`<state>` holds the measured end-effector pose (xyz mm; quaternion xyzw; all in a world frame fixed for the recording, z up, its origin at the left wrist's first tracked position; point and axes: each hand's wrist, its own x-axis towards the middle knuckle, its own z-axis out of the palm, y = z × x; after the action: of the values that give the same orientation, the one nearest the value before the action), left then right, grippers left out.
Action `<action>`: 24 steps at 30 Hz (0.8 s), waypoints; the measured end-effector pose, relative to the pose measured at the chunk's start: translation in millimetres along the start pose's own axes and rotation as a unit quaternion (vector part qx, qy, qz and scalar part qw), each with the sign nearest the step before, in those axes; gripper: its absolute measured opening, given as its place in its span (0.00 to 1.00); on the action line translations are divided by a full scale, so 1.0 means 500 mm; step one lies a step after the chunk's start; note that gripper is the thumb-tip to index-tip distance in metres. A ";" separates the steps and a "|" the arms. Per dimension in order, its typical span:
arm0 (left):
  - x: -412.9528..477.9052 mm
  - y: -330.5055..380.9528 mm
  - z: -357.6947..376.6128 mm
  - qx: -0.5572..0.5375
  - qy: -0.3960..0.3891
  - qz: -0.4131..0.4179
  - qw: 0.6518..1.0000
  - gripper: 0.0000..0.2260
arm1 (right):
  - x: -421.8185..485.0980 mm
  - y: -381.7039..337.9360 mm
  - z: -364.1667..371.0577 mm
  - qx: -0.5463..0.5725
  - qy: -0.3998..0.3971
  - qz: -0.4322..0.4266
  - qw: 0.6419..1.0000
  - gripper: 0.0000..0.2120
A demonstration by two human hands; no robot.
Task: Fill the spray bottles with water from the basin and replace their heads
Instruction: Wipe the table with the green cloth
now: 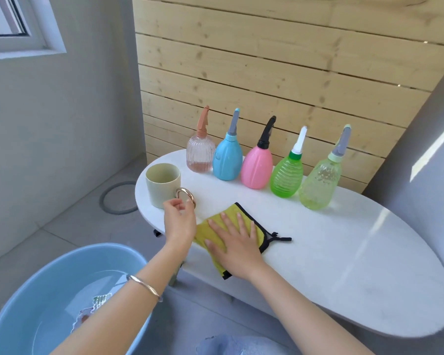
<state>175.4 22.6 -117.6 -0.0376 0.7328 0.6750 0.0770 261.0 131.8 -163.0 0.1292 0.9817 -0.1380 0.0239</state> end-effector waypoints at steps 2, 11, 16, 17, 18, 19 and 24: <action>-0.028 -0.015 0.018 0.074 -0.070 0.087 0.991 0.09 | -0.026 0.033 -0.006 -0.008 0.008 0.006 1.000 0.35; -0.137 -0.075 0.162 0.461 -0.327 0.372 0.736 0.20 | -0.159 0.193 -0.040 -0.005 0.034 0.135 0.990 0.28; -0.209 -0.081 0.256 0.450 -0.447 0.382 0.672 0.22 | -0.262 0.293 -0.061 -0.028 0.042 0.241 0.969 0.26; -0.225 -0.080 0.277 0.437 -0.473 0.376 0.666 0.22 | -0.286 0.315 -0.067 -0.023 0.044 0.268 0.962 0.26; -0.240 -0.079 0.293 0.422 -0.494 0.370 0.664 0.22 | -0.307 0.334 -0.071 -0.017 0.045 0.296 0.954 0.26; -0.254 -0.078 0.304 0.404 -0.505 0.368 0.668 0.21 | -0.327 0.346 -0.073 -0.012 0.047 0.322 0.945 0.26; -0.282 -0.072 0.320 0.359 -0.462 0.385 0.714 0.20 | -0.381 0.326 -0.062 0.009 0.061 0.362 0.930 0.25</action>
<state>329.7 171.8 -142.2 0.5949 0.7443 0.2656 0.1471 486.8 244.5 -160.9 0.4844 0.8664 -0.1205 0.0111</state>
